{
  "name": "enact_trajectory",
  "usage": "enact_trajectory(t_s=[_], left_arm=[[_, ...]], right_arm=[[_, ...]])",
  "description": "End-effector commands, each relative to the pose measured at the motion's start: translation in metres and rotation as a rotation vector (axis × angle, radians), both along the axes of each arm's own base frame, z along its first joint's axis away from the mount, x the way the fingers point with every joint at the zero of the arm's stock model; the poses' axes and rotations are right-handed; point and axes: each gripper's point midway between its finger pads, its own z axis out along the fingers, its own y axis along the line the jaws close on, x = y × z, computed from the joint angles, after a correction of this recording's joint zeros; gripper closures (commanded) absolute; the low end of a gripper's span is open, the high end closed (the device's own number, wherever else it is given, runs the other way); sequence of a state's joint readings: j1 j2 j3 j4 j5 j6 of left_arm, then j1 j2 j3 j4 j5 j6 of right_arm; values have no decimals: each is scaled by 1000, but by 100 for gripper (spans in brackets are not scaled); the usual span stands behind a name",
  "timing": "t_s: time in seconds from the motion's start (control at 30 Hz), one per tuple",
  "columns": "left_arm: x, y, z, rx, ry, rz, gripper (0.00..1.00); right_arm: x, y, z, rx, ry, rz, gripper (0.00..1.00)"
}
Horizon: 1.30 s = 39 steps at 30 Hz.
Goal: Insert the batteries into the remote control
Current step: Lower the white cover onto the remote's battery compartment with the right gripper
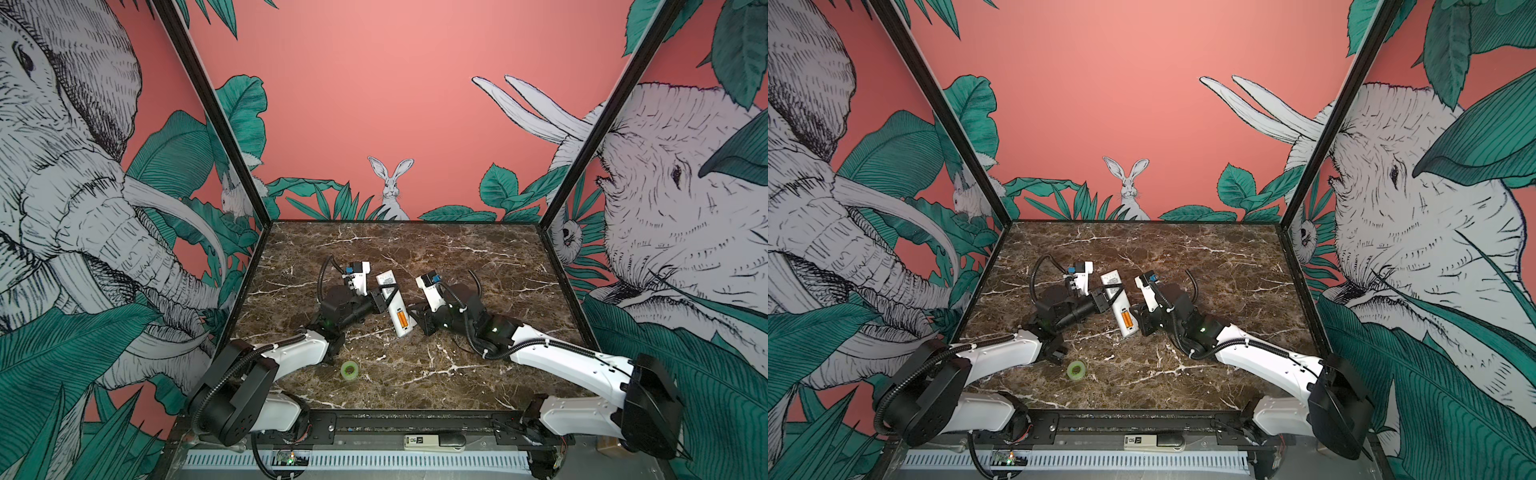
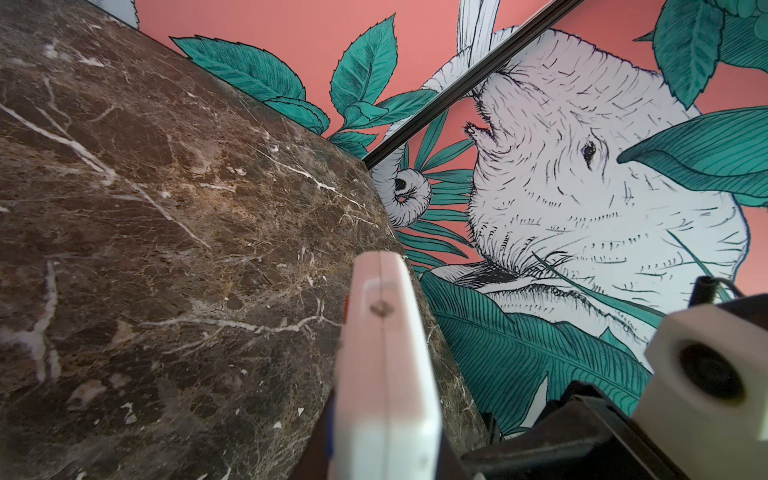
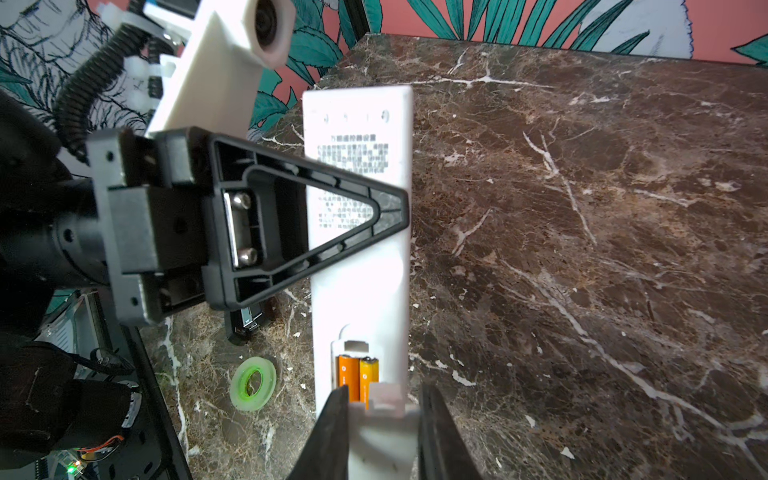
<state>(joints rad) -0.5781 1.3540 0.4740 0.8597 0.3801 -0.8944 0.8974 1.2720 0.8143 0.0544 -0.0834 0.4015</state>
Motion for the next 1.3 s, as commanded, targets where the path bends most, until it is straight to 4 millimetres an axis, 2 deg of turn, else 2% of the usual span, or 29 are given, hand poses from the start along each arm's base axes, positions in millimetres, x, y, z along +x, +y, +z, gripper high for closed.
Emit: enact_trajectory(t_s=[0.0, 0.37, 0.7, 1.27], left_arm=[[0, -3, 20, -48, -53, -5, 100], [0, -2, 20, -53, -53, -1, 100], [0, -2, 22, -66, -52, 0, 100], [0, -3, 21, -77, -46, -1, 100]], right_arm=[[3, 13, 19, 71, -37, 8, 94], [0, 24, 13, 91, -22, 25, 96], [1, 25, 1, 59, -19, 19, 96], [2, 22, -6, 3, -35, 11, 100]])
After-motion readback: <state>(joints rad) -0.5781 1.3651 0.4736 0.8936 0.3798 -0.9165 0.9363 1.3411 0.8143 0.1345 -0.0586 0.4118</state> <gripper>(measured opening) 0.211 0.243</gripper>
